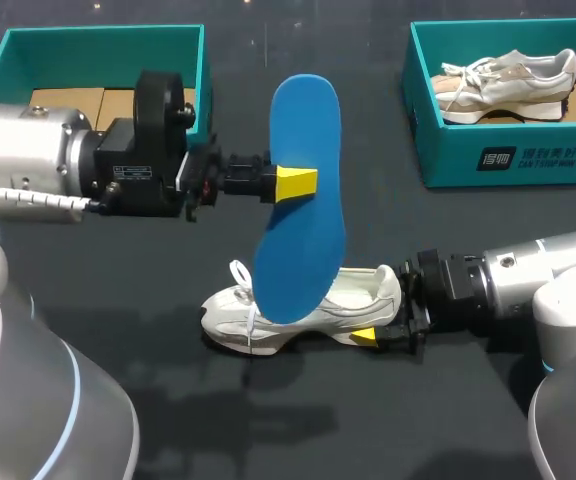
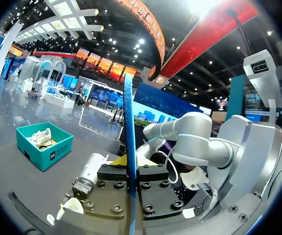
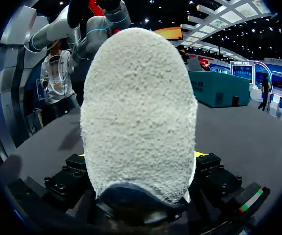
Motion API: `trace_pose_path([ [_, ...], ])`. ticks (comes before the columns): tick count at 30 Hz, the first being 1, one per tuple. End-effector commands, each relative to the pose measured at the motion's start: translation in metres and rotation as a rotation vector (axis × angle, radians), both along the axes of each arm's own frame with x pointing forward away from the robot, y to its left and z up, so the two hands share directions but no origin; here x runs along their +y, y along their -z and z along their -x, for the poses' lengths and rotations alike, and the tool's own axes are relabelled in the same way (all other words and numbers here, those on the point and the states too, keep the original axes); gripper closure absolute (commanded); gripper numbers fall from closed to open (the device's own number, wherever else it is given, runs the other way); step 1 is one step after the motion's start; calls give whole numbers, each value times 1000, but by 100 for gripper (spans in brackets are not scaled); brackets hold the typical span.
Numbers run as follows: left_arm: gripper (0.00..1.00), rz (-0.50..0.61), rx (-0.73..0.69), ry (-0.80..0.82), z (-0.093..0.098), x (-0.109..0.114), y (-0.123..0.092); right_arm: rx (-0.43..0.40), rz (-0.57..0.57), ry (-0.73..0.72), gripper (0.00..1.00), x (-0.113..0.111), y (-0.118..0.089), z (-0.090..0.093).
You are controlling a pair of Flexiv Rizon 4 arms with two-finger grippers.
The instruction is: Take the shoe out of the shoebox, open the shoe tongue, remove and reinsert the insole, then place the shoe into the shoebox
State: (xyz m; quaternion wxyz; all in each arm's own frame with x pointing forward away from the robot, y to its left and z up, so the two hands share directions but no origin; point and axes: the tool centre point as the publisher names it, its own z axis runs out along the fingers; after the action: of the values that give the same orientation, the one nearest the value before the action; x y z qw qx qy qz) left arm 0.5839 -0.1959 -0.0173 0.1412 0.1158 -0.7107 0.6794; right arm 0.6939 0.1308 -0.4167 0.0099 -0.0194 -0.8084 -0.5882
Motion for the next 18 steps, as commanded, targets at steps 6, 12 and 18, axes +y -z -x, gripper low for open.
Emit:
trace_pose_path([
  [6, 100, 2, -1, -2, 2, 0, 1, 18, 67, -13, 0, -3, -4, 1],
  [12, 100, 2, -1, -2, 2, 0, 1, 49, 162, -14, 0, -13, -8, 1],
  [18, 100, 2, -1, -2, 2, 0, 1, 113, 332, -15, 0, -30, -14, 0],
])
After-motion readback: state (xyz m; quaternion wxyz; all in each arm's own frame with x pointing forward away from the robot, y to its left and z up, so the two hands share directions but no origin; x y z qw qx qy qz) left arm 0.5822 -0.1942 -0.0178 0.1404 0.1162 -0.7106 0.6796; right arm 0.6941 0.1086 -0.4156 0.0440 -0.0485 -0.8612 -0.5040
